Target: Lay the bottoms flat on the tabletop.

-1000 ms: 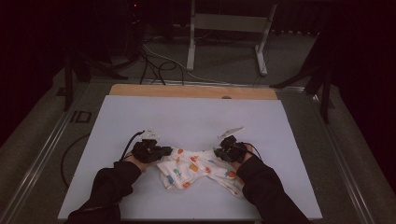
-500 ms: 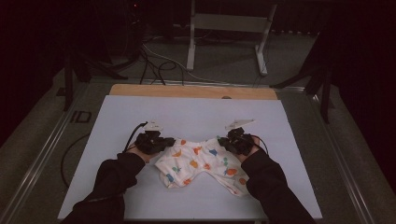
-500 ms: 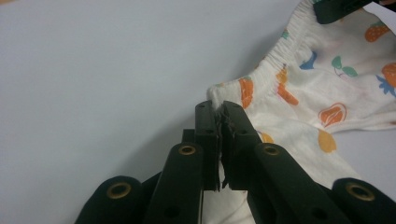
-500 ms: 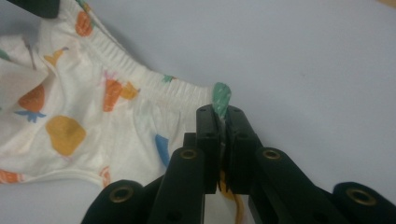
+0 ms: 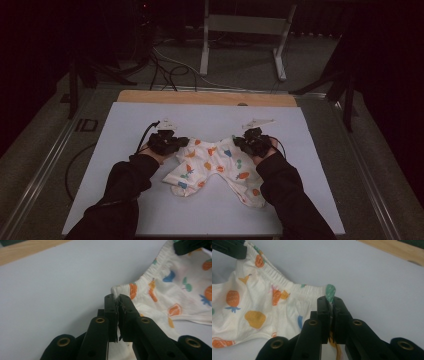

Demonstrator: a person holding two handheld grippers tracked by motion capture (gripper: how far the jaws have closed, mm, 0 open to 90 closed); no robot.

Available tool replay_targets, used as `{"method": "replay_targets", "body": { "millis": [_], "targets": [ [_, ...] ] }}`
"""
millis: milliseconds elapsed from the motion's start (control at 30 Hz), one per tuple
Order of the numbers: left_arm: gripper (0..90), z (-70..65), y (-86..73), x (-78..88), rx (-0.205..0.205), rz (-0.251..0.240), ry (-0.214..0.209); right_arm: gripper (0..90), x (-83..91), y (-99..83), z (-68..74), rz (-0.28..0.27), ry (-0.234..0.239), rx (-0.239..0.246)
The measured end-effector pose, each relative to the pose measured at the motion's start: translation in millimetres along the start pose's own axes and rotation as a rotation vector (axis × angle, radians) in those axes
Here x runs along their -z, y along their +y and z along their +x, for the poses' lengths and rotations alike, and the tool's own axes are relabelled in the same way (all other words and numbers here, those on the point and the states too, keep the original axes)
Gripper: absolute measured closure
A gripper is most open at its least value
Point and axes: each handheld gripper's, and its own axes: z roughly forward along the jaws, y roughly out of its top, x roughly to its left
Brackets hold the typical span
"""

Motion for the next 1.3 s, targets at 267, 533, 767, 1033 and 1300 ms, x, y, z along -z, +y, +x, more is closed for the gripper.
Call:
{"method": "replay_targets", "body": {
  "millis": [267, 533, 767, 1033, 1300],
  "targets": [
    [86.4, 15.6, 11.6, -6.2, 0.028, -0.021, 0.081, 86.2, -11.8, 9.0, -13.4, -0.033, -0.031, -0.046],
    [86.3, 25.4, 17.1, -17.4, 0.042, -0.051, 0.117, 86.2, -23.7, 18.7, -22.0, -0.045, -0.060, -0.047],
    [86.2, 37.0, 21.4, -28.0, 0.071, -0.055, 0.130, 86.2, -39.6, 23.1, -30.5, -0.039, -0.086, -0.074],
    [85.6, 47.0, 30.0, -41.6, 0.066, -0.034, 0.176, 86.1, -53.5, 24.8, -35.1, -0.045, -0.101, -0.096],
    [88.6, 50.8, 35.2, -43.6, 0.085, -0.041, 0.204, 86.1, -59.6, 31.6, -39.6, -0.053, -0.126, -0.109]
  ]
}}
